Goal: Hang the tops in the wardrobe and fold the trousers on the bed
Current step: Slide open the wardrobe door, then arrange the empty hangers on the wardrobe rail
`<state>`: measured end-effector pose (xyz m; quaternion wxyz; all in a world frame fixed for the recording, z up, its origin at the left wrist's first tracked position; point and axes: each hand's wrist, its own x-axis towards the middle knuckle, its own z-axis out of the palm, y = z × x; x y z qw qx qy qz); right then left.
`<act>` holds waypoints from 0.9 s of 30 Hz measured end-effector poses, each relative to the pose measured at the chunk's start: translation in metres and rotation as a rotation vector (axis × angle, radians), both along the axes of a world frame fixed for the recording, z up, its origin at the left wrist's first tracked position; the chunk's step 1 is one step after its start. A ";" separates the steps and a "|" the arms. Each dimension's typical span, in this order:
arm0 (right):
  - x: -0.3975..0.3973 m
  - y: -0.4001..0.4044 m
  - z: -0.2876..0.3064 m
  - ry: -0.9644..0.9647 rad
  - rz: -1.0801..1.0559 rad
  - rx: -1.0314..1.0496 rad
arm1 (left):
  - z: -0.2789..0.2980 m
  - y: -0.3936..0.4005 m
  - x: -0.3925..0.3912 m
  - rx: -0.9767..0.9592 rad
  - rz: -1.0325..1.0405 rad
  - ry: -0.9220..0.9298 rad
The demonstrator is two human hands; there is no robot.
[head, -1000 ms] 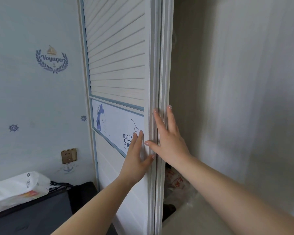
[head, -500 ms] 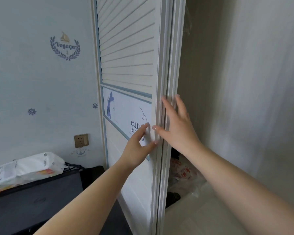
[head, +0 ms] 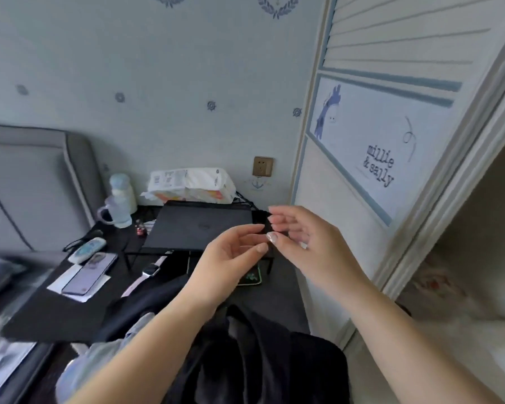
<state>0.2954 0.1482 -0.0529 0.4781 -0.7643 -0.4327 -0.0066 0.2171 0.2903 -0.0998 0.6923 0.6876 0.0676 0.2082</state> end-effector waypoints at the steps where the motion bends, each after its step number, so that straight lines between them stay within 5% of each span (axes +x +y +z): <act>1: -0.011 0.016 -0.007 0.025 0.050 -0.008 | -0.004 0.011 -0.022 -0.024 0.068 0.005; 8: -0.110 0.113 -0.043 0.129 0.379 -0.056 | -0.031 0.072 -0.184 -0.107 0.453 0.040; 27: -0.610 0.276 -0.116 0.232 1.285 -0.295 | -0.112 0.066 -0.734 -0.263 1.391 0.198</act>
